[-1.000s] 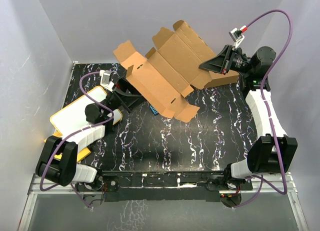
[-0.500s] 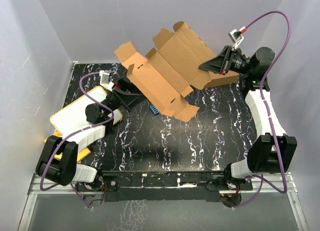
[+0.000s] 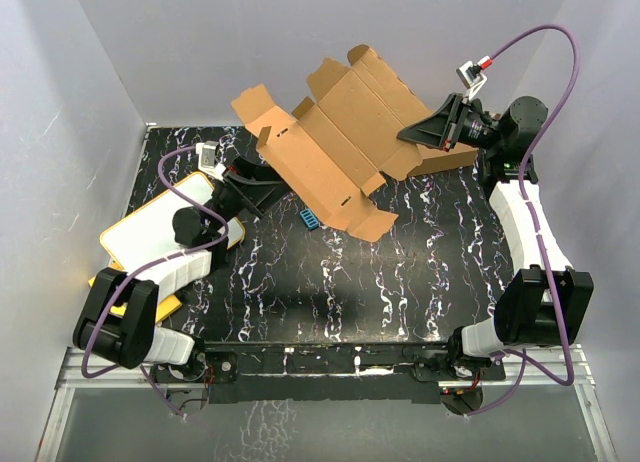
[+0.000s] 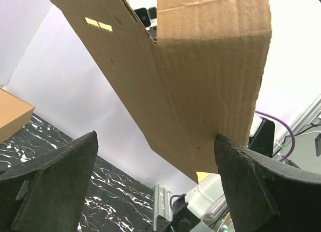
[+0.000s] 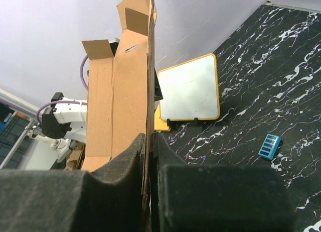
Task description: Fold the paper box
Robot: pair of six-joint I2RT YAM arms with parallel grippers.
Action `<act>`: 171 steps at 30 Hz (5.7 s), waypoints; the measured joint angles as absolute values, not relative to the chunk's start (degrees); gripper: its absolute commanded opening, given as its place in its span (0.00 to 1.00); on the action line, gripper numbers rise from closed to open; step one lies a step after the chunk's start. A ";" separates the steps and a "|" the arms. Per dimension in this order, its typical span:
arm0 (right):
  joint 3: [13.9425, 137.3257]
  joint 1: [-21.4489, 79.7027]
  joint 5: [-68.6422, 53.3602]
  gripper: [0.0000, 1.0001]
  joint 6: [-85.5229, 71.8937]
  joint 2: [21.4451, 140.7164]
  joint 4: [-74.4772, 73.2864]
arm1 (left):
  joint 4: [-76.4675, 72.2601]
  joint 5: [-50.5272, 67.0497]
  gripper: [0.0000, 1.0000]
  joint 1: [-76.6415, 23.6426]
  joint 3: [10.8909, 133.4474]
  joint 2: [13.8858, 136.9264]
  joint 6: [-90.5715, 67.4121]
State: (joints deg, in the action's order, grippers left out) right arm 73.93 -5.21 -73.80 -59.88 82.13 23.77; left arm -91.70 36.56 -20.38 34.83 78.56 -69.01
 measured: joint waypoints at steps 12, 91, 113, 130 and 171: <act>73.32 -5.17 -73.54 0.08 -58.52 82.13 23.66 | -87.50 33.26 0.97 -21.43 34.74 78.02 -65.95; 67.02 -3.68 -67.22 0.08 -22.00 81.14 -1.43 | -67.81 25.50 0.96 -21.21 20.40 73.28 -62.37; 57.21 -3.75 -64.99 0.08 23.97 81.97 -29.69 | -26.30 24.99 0.48 -21.12 23.20 67.22 -38.57; 55.22 -3.75 -61.28 0.08 21.23 82.00 -26.96 | -14.46 20.53 0.07 -31.09 21.52 70.32 -45.58; 54.41 -3.75 -59.94 0.08 20.84 83.59 -26.33 | -20.23 11.60 0.34 -33.39 33.43 78.11 -42.61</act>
State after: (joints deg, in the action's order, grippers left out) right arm 54.41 -3.75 -59.94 20.84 83.59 -26.33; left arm -20.23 11.60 -33.39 33.43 78.11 -42.61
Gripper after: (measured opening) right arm 0.087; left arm 0.385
